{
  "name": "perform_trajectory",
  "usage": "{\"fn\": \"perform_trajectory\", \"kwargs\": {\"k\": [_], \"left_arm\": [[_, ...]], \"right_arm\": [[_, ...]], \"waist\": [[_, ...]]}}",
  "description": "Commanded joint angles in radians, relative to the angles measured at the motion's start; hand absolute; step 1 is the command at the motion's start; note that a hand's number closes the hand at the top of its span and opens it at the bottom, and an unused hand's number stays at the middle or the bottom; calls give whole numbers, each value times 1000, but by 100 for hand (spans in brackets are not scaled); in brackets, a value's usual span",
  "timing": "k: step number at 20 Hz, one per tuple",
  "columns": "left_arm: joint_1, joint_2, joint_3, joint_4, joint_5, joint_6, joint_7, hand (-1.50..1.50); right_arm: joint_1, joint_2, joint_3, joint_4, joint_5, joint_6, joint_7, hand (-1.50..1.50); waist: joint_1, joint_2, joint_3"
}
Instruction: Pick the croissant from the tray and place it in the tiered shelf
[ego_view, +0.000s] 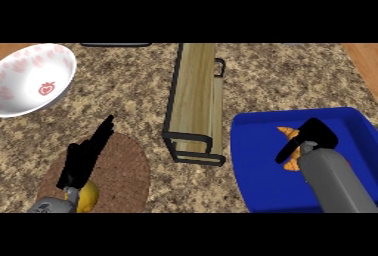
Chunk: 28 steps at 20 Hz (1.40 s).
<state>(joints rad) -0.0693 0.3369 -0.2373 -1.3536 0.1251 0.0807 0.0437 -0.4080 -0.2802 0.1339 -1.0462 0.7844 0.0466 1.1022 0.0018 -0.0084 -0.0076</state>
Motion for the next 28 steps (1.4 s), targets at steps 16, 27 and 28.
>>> {"fn": "perform_trajectory", "kwargs": {"k": [16, 27, 28], "left_arm": [[-35, -37, -12, 13, -49, -65, -18, 0], [-5, -31, 19, 19, -49, -37, -19, 0], [-5, -34, 10, 12, -54, -39, -13, 0]], "right_arm": [[-187, -16, 315, -99, 77, 223, -761, 150], [-348, -389, 144, -179, -197, 273, -1678, 150], [-336, -416, 114, -144, -231, 274, -1763, 150]], "waist": [[146, 26, 15], [46, 25, 13], [39, 27, 14]]}}
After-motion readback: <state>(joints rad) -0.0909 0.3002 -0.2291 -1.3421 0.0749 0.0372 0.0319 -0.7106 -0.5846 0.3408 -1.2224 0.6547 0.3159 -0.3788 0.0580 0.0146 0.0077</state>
